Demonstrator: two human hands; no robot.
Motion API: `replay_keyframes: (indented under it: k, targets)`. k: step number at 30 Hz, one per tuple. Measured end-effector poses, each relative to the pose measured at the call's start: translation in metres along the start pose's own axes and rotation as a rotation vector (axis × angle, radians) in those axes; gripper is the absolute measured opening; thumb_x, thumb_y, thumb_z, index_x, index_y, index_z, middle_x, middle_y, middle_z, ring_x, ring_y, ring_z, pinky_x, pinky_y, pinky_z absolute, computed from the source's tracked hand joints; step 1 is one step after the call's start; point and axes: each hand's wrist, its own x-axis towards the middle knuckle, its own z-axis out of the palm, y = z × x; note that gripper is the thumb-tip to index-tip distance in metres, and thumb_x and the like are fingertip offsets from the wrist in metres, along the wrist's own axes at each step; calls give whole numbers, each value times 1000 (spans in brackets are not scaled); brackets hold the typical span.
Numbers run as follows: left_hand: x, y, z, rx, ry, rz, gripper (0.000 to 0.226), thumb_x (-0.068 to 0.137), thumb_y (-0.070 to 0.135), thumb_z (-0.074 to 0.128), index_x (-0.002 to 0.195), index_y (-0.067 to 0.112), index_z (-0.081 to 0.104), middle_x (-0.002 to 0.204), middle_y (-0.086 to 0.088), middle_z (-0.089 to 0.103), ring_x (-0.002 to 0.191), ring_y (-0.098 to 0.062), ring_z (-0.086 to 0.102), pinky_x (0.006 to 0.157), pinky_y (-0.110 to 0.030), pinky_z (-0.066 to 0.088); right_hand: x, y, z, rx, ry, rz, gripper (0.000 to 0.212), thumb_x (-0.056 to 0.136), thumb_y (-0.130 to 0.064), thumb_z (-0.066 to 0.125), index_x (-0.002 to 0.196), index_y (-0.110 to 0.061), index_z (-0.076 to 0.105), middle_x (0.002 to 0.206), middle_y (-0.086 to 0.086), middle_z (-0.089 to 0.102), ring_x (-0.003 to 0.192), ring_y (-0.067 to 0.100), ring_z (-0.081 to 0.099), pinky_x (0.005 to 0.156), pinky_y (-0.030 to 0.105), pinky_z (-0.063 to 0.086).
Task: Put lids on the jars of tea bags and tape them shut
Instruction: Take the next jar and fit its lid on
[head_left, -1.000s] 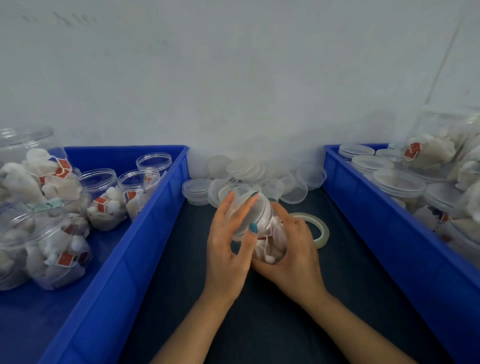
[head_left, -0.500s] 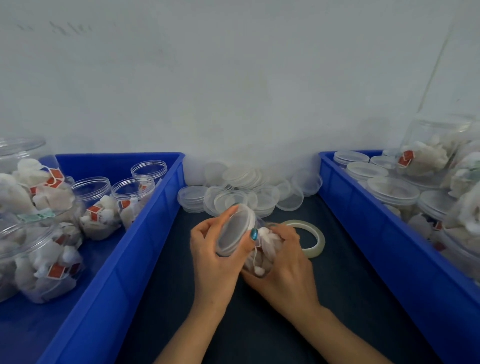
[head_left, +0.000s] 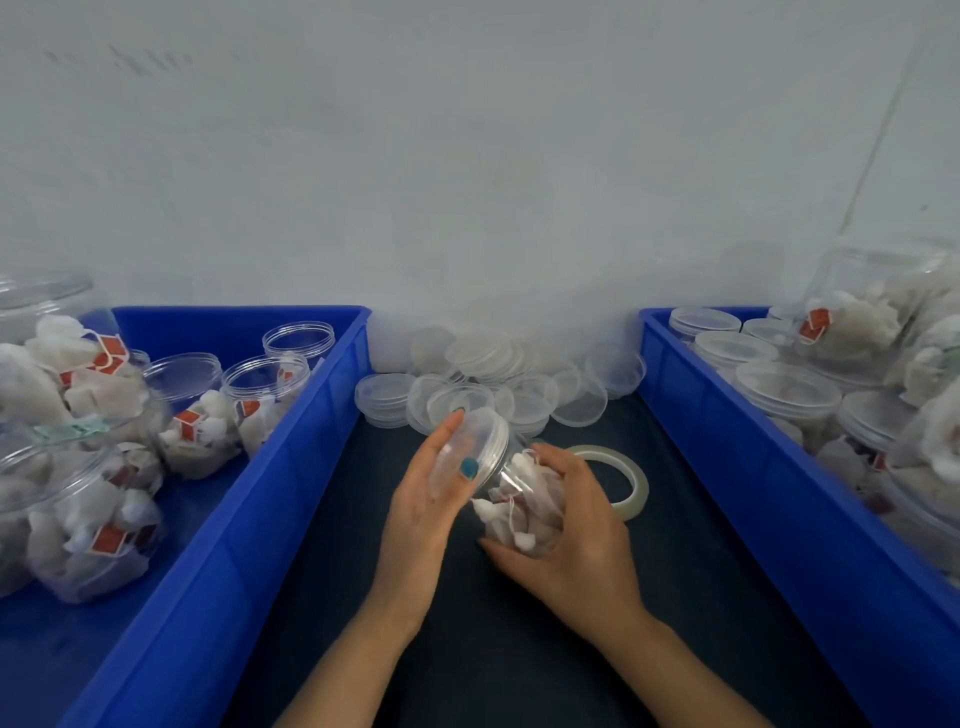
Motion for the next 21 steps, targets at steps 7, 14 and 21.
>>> replay_keyframes:
  k: [7, 14, 21]
  targets:
    - [2, -4, -1, 208, 95, -7, 77, 66, 84, 50, 138, 58, 48, 124, 18, 54, 108, 19, 48, 80, 1, 38, -1, -1, 3, -187, 62, -153, 83, 66, -40, 89, 135, -32, 43, 133, -14, 51, 119, 7, 56, 89, 28, 55]
    - [4, -16, -1, 141, 138, -119, 80, 60, 91, 48, 130, 53, 52, 125, 9, 60, 108, -2, 61, 88, -27, 48, -1, -2, 3, -453, 122, -328, 73, 70, -38, 89, 129, -22, 50, 135, 1, 52, 118, 18, 56, 89, 31, 52]
    - [5, -2, -5, 95, 126, 0, 68, 72, 69, 63, 132, 38, 60, 122, 31, 64, 112, 11, 59, 81, -3, 45, -1, -9, -7, 51, -9, -11, 85, 64, -54, 85, 139, -34, 53, 124, -21, 54, 112, 0, 59, 80, 13, 52]
